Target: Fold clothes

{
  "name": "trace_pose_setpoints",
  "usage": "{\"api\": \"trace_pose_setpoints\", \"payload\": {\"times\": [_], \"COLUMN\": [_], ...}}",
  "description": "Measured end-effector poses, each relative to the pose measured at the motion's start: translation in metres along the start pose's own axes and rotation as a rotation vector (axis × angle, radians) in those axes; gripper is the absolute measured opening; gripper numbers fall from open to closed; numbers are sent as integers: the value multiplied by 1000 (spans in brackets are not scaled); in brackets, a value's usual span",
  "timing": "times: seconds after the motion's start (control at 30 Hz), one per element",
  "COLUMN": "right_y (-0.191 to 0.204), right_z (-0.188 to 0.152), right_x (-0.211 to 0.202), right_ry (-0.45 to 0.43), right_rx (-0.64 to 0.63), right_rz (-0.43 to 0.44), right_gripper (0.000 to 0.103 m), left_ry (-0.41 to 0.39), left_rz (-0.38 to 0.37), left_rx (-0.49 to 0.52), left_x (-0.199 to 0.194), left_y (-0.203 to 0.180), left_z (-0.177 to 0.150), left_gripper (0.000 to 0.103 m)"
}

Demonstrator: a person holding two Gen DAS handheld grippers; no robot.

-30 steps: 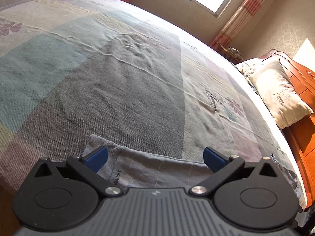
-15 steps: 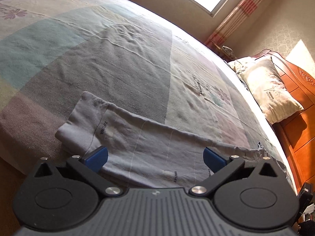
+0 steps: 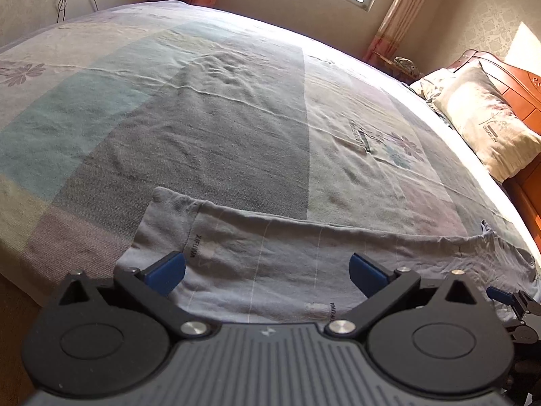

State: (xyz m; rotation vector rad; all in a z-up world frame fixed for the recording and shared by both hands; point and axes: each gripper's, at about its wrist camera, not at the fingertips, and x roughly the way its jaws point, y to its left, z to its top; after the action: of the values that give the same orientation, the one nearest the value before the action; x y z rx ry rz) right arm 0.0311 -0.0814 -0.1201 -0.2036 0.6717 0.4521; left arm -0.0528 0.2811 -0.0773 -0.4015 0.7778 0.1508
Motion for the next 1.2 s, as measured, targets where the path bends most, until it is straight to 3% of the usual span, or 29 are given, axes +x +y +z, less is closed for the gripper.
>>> {"api": "trace_pose_setpoints", "payload": {"times": [0.17, 0.33, 0.57, 0.7, 0.8, 0.87, 0.97, 1.1, 1.2], "right_y": [0, -9, -14, -1, 15, 10, -22, -65, -86], "right_z": [10, 38, 68, 70, 74, 76, 80, 76, 73], "right_x": [-1, 2, 58, 70, 65, 60, 52, 60, 72], "right_ry": [58, 32, 70, 78, 47, 27, -1, 37, 61], "right_rx": [-16, -18, -49, -27, -136, -142, -75, -15, 40], "right_rz": [10, 28, -1, 44, 102, 78, -49, -259, -224], "right_gripper": [103, 103, 103, 103, 103, 103, 103, 103, 103], "left_ry": [13, 25, 23, 24, 37, 45, 49, 37, 36], "left_rz": [47, 94, 103, 105, 122, 137, 156, 165, 163], "left_rx": [39, 78, 96, 110, 125, 141, 167, 168, 173], "left_x": [10, 19, 21, 22, 25, 27, 29, 28, 28], "left_y": [-4, -8, -8, -9, -12, -15, -18, -18, -18], "left_z": [0, 0, -2, -3, 0, 0, -1, -3, -3], "left_gripper": [102, 102, 102, 102, 102, 102, 102, 102, 102]}}
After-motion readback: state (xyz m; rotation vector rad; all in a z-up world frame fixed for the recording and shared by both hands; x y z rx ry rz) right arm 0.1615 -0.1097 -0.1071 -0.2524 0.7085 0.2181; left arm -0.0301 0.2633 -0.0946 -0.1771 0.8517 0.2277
